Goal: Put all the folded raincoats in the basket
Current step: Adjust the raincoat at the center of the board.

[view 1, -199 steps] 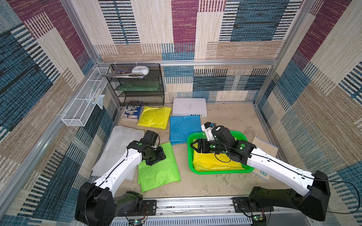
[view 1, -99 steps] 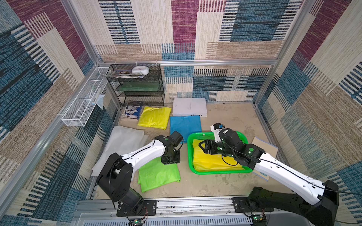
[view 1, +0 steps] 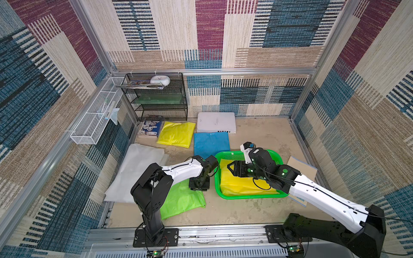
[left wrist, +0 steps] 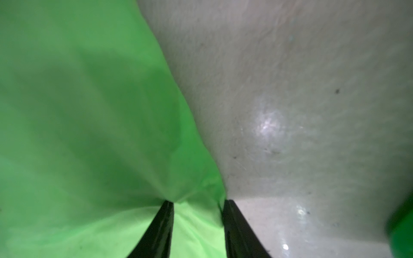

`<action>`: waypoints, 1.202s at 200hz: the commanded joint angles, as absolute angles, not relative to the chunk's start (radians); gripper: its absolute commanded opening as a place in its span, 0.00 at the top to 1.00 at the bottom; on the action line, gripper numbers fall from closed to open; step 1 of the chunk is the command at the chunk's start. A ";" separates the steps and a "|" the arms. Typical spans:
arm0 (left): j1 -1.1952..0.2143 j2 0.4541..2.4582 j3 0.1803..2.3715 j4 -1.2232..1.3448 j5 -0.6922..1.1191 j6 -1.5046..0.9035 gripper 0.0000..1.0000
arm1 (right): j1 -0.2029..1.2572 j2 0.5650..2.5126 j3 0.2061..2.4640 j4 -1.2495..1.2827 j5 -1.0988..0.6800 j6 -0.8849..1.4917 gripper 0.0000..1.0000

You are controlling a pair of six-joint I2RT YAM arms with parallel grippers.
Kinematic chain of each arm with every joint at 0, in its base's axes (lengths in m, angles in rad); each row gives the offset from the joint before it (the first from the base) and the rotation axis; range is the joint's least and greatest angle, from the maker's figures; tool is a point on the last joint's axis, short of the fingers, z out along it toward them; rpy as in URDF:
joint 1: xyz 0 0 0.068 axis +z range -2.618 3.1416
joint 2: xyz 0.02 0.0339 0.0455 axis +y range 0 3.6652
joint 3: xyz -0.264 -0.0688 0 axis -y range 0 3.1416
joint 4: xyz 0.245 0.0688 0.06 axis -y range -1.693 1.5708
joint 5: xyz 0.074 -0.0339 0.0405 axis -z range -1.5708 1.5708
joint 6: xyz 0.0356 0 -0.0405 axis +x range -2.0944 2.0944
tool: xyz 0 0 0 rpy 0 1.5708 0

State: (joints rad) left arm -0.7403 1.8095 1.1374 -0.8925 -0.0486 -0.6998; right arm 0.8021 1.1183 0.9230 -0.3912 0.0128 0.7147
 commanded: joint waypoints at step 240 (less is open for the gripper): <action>-0.319 1.063 0.999 -1.178 -0.037 -0.721 0.37 | 0.799 1.152 0.892 -0.351 -0.054 0.740 0.29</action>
